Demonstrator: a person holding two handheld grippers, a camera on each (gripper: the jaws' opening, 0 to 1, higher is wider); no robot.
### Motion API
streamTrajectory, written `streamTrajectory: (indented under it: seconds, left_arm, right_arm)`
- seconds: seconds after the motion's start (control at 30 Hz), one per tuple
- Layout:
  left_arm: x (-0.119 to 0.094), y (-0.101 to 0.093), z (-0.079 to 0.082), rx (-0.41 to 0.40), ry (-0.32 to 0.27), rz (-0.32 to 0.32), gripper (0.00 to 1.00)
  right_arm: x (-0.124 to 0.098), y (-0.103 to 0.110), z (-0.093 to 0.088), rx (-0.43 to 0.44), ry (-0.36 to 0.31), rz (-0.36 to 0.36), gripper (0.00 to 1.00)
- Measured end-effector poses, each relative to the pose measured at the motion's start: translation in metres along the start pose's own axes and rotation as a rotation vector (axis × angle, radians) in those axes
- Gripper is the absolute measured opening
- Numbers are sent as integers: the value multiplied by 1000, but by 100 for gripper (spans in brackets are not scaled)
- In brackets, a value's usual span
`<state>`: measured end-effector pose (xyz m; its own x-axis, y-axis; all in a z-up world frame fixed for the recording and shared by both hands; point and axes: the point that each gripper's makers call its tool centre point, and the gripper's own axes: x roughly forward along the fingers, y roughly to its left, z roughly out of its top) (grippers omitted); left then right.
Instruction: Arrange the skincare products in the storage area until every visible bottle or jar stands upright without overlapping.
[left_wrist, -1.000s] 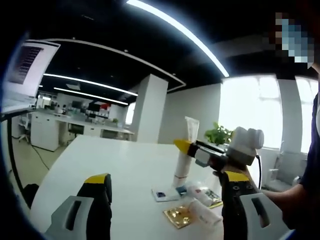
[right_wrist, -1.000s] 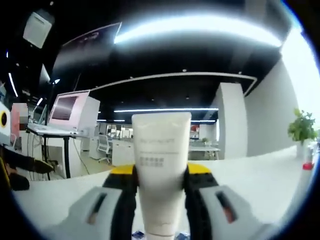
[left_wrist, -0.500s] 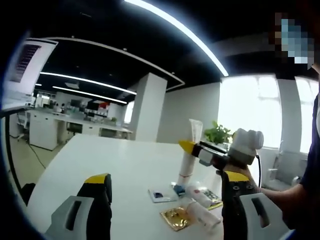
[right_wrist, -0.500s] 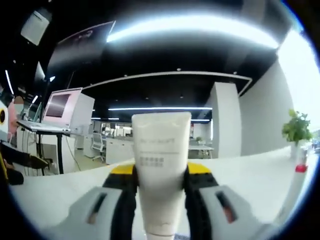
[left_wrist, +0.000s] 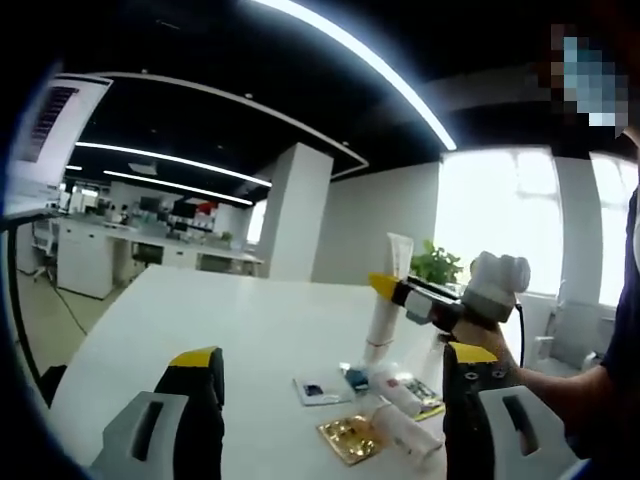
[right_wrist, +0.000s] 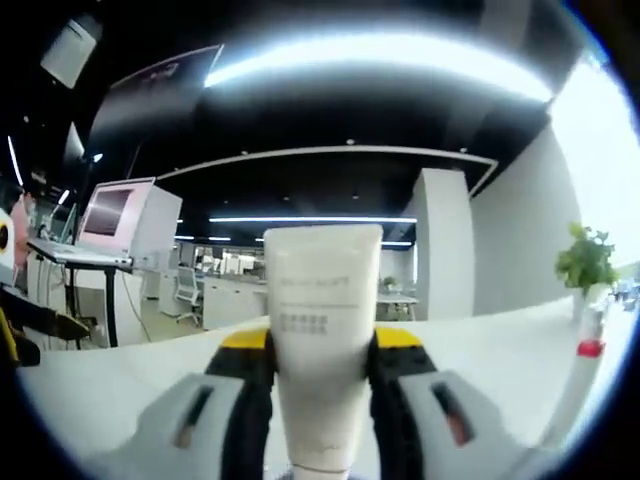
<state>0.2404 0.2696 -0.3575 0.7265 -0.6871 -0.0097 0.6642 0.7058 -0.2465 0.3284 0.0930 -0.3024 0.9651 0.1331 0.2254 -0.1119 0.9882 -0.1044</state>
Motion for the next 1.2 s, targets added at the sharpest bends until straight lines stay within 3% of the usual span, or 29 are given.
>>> streamTrajectory:
  seconds: [1.2]
  left_arm:
    - [10, -7, -3, -1, 18, -19, 91]
  right_arm:
    - [-8, -51, -1, -8, 8, -85, 36]
